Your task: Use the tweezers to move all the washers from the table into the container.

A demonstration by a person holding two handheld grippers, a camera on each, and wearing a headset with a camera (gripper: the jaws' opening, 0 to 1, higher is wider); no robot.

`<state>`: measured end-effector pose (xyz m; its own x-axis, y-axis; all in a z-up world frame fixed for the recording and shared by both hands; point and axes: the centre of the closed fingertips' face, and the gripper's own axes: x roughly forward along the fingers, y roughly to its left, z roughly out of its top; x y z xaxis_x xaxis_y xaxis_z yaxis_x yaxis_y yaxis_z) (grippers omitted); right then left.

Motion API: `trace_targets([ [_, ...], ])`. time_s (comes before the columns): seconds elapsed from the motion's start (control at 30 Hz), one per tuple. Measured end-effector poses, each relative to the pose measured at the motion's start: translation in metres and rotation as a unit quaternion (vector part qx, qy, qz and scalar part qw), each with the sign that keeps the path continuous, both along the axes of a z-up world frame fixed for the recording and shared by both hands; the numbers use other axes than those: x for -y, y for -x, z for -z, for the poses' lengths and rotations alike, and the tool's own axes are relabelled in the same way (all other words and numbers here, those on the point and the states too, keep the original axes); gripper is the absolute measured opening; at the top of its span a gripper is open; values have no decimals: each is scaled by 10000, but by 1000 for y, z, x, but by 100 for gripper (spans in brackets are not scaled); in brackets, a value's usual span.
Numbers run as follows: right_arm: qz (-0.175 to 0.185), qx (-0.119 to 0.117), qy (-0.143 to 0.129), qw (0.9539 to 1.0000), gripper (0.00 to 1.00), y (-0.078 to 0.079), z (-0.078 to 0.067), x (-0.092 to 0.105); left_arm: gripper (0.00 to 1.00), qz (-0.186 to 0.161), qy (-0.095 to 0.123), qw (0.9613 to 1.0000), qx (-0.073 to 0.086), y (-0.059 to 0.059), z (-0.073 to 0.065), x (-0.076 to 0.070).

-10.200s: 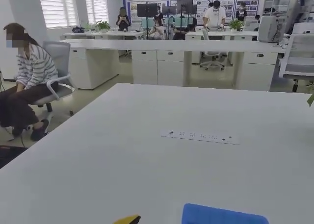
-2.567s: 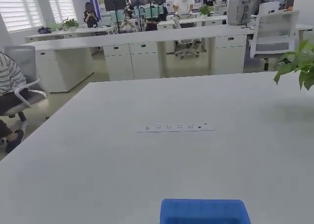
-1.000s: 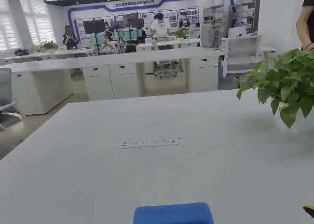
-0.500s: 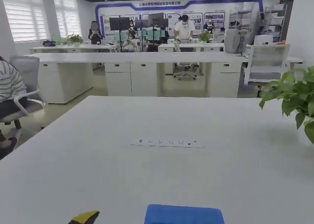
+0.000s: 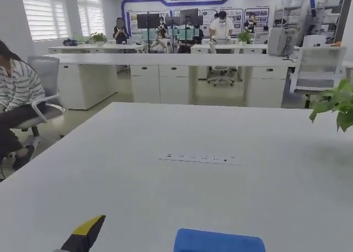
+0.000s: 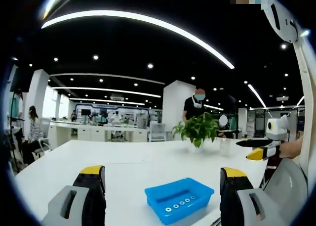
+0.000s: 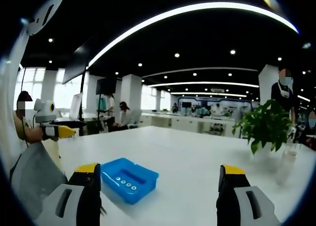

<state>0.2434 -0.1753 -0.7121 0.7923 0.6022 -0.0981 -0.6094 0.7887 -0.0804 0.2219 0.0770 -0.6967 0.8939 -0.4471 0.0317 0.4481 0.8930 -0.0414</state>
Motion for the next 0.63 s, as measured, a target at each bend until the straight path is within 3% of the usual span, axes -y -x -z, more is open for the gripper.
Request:
trace_targets([
  [0.1,39,39,120,9999,98,0,1,0,99,-9,-88,9999,-114,-1,6,0],
  [0.27,418,212,-13,9989,99,-5,-7,16,99,-14,-38,9998,-207,-2,9,-1],
  [0.43,573,135,-216,9980,99,-9,-7,23,99,14,-30,9995,-313,-3,12,0],
  [0.63,538,59,-136,9984,99,-11,-4,21,99,-159,-69,9992,-367,-6,14,-6],
])
